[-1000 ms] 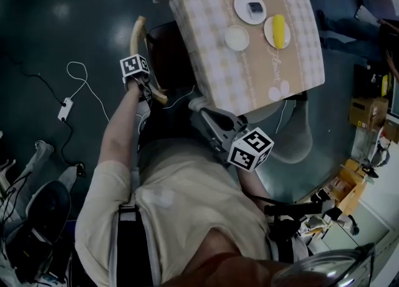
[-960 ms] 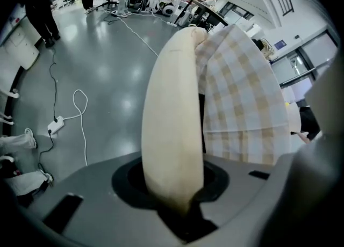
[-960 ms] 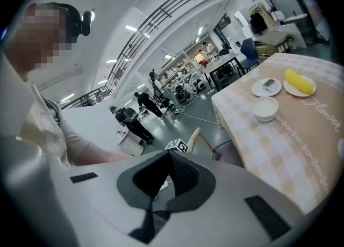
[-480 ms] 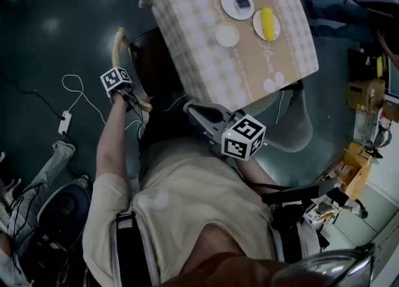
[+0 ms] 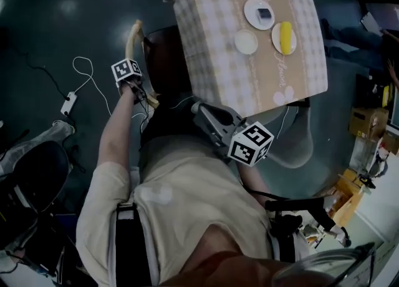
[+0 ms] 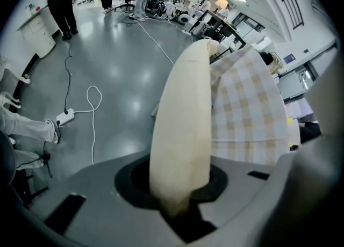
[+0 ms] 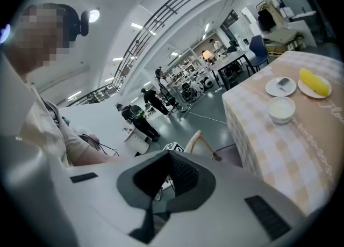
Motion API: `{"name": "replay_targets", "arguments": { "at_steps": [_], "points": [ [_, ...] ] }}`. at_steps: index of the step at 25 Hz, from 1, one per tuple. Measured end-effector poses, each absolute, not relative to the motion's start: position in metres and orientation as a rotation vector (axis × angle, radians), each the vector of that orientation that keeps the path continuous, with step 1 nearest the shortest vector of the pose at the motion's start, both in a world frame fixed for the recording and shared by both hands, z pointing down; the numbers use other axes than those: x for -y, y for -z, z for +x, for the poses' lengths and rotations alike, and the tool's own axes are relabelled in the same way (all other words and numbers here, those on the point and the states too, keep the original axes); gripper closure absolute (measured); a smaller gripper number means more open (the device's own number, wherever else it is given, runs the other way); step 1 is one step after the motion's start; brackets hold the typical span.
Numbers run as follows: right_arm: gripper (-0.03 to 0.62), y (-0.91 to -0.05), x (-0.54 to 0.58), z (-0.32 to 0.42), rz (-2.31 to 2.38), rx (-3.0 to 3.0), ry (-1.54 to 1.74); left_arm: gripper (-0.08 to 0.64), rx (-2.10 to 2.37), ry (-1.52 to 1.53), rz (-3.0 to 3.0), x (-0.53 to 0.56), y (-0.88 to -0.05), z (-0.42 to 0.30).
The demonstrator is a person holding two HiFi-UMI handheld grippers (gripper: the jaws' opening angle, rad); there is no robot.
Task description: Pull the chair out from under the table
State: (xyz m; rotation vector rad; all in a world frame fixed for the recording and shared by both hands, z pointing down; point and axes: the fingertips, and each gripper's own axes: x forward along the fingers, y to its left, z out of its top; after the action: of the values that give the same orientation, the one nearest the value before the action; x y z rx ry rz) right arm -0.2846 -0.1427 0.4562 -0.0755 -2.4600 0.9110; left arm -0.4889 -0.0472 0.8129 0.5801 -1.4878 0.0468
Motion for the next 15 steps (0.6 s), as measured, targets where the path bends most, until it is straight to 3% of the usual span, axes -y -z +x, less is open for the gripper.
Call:
{"name": "replay_targets", "arguments": {
  "at_steps": [15],
  "points": [
    [0.583,-0.457,0.112,-0.327,-0.274,2.410,-0.828,0.466,1.509,-0.018,0.534,-0.006,-0.810,-0.512]
  ]
}}
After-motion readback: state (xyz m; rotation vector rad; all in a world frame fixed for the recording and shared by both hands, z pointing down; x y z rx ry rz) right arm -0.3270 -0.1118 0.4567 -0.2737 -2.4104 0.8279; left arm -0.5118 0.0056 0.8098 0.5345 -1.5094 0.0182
